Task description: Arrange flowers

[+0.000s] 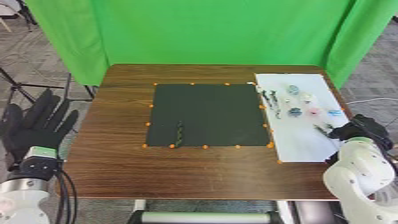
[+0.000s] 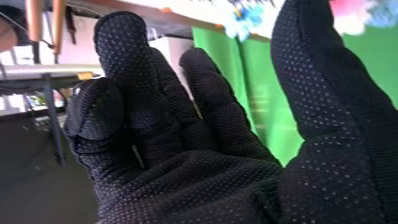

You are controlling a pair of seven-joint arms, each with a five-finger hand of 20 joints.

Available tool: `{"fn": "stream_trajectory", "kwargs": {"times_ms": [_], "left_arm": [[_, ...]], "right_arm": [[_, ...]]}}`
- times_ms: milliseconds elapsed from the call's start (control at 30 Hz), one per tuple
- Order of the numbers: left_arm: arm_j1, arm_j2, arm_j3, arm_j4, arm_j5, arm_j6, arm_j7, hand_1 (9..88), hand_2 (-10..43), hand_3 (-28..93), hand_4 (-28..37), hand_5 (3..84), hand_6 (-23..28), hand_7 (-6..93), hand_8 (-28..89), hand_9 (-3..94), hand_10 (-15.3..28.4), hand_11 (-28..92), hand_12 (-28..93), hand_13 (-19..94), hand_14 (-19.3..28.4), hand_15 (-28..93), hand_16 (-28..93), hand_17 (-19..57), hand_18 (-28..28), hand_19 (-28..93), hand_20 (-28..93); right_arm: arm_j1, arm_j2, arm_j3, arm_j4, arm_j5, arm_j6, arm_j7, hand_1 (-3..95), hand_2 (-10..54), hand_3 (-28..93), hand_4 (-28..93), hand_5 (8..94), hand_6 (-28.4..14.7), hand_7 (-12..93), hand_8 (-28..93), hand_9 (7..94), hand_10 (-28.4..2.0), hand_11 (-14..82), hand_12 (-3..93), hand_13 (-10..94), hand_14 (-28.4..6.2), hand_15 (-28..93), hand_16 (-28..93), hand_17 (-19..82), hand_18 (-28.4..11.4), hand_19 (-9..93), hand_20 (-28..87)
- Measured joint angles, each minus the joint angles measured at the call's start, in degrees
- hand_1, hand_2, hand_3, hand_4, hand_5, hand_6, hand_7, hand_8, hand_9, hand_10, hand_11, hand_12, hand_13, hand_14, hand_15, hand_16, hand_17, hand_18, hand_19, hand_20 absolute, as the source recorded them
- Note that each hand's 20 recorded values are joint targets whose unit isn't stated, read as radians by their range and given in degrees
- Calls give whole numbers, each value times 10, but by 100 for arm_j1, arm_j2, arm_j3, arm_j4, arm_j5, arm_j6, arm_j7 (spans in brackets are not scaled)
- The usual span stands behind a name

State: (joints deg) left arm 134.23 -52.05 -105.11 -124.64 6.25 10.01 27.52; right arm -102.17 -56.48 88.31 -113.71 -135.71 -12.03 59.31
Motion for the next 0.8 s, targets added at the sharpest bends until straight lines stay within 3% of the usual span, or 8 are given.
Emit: {"fn": "stream_trajectory", "kwargs": {"times_ms": [100, 267, 367, 467, 800], "left_arm": [[0, -4, 5, -1, 1, 2, -9, 284, 107, 725, -283, 382, 63, 137, -95, 297, 116, 183, 73, 196, 113, 277, -93, -57, 126, 343, 82], [0, -11, 16, -2, 1, 9, -15, 283, 107, 726, -283, 382, 63, 137, -95, 296, 116, 183, 74, 198, 118, 282, -93, -59, 128, 344, 83], [-5, -25, 31, -2, 1, 10, -32, 282, 108, 725, -283, 382, 64, 137, -95, 297, 117, 183, 74, 200, 120, 285, -93, -59, 129, 344, 83], [-7, -46, 39, -2, 1, 10, -54, 282, 108, 725, -283, 382, 64, 137, -95, 297, 116, 184, 74, 201, 121, 289, -93, -60, 129, 345, 84], [-3, -65, 59, -2, -2, 12, -78, 281, 109, 724, -283, 384, 64, 139, -96, 298, 117, 185, 74, 203, 123, 293, -94, -60, 130, 347, 84]], "right_arm": [[33, -42, -14, 153, -20, 19, 39, 530, -95, 583, -283, 517, -123, 87, -86, 520, -226, 118, 136, 596, -164, 588, 206, 401, -270, 932, 297], [84, -111, -46, 404, -80, 84, 73, 562, -95, 576, -283, 657, -66, 158, -101, 698, -168, 212, 175, 675, -124, 589, 240, 421, -248, 932, 314], [92, -148, -70, 552, -77, 271, 73, 601, -95, 518, -283, 723, -47, 203, 44, 774, -139, 221, 271, 720, -113, 582, 282, 434, -240, 932, 318], [82, -171, -77, 595, -74, 675, 64, 593, -95, 582, -282, 762, -36, 244, 92, 826, -125, 214, 347, 743, -108, 587, 295, 440, -237, 932, 322], [11, -183, -234, 556, -279, 1321, -27, 555, -95, 709, -283, 781, -22, 316, 153, 856, -109, 254, 414, 779, -100, 612, 313, 481, -235, 932, 378]]}}
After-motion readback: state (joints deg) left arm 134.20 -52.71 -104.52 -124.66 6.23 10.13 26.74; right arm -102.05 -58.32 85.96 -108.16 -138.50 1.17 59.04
